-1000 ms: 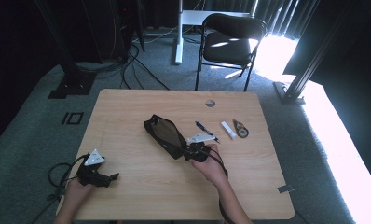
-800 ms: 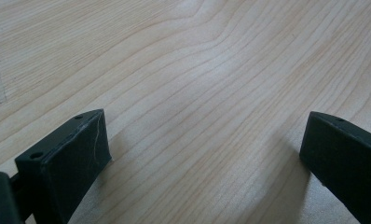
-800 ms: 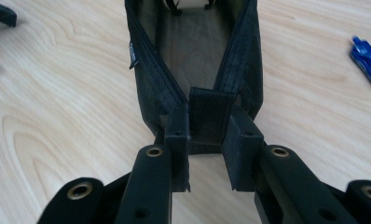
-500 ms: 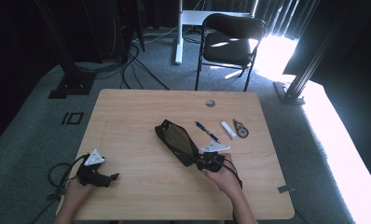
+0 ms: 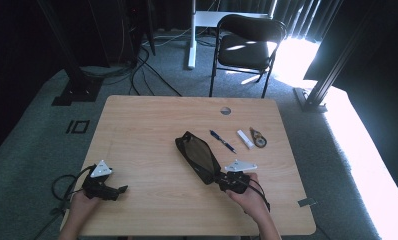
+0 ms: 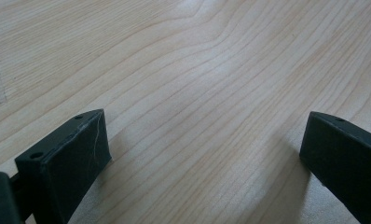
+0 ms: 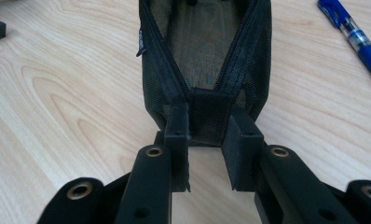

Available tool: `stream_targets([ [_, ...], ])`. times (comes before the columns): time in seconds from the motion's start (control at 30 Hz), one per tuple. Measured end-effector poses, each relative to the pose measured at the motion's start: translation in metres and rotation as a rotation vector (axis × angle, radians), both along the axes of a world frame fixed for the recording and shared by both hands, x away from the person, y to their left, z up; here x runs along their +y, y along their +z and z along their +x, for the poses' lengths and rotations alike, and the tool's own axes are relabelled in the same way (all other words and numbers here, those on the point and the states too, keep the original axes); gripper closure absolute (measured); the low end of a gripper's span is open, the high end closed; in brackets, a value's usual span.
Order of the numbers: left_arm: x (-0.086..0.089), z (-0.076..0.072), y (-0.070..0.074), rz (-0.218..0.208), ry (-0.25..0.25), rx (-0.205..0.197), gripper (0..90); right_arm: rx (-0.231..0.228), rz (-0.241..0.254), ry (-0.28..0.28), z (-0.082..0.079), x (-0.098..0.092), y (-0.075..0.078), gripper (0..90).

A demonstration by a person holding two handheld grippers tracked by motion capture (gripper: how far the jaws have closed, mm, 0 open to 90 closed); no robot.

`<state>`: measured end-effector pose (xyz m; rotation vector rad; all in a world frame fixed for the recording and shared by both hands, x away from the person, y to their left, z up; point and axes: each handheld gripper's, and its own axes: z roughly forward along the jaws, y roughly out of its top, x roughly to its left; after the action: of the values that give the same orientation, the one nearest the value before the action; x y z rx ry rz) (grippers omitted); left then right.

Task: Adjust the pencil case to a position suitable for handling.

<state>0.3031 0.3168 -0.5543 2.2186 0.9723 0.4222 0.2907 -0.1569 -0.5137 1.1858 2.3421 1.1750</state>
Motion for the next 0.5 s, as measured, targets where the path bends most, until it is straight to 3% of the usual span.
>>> stream_targets([
  [0.5, 0.000, 0.000, 0.000, 0.000, 0.000, 0.001, 1.6, 0.012, 0.006, -0.061, -0.028, -0.030, -0.001, 72.7],
])
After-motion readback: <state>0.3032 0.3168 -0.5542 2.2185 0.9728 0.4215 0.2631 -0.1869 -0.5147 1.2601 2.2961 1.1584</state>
